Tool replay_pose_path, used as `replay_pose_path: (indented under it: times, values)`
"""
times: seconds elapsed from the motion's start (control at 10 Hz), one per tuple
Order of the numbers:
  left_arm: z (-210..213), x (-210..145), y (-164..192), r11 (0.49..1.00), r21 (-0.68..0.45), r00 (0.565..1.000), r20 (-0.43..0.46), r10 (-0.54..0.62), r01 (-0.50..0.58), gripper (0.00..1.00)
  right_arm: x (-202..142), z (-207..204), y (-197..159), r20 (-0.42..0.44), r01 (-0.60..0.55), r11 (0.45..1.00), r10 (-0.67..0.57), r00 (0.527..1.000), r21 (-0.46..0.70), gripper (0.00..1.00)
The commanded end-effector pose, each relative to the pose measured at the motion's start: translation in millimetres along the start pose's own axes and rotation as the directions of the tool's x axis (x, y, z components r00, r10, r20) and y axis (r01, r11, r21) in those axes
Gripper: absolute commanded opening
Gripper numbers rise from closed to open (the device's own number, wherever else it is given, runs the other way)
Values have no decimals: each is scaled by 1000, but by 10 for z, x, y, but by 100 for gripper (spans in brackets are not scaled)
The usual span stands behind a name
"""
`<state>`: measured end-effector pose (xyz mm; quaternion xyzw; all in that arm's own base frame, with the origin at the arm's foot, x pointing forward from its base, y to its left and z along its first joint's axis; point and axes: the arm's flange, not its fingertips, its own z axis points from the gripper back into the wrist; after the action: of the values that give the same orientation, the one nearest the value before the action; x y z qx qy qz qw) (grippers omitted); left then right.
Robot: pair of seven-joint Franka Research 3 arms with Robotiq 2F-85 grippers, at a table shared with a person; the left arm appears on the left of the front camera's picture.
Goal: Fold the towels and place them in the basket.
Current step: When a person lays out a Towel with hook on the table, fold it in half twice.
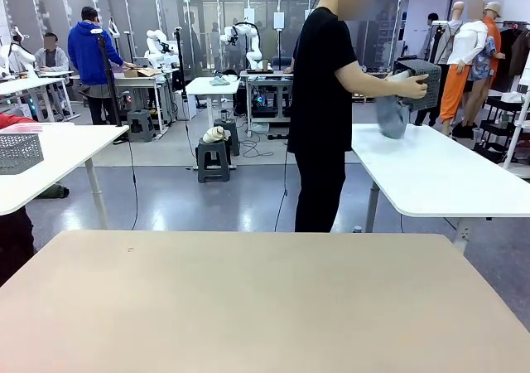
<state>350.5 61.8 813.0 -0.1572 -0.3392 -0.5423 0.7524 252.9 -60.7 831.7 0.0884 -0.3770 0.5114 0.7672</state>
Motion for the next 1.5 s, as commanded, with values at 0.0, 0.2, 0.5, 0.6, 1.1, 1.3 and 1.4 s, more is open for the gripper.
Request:
replay_pose_path:
  times: [0.0,0.2,0.5,0.6,1.1,1.3,1.4]
  values:
    - [41,49,-27,1000,-2,999,-39,25,-25,100,2,-7,-1,2,-2,1000,2,1000,3,100]
    - [46,35,-34,1000,-2,998,-56,20,-20,100,2,-7,-1,2,-2,1000,2,1000,3,100]
    - [53,-23,-29,1000,-17,998,-57,9,-10,100,2,-7,-1,2,-2,1000,2,1000,3,100]
    - [38,-8,-33,1000,-15,998,-58,7,-8,100,2,-7,-1,2,-2,1000,2,1000,3,100]
    - [11,-26,-21,1000,-5,1000,-26,6,-6,100,2,-7,-1,2,-2,1000,2,1000,3,100]
    - [11,-26,-21,1000,-5,1000,-26,6,-6,100,2,-7,-1,2,-2,1000,2,1000,3,100]
    - [11,-26,-21,1000,-5,1000,-26,6,-6,100,2,-7,-1,2,-2,1000,2,1000,3,100]
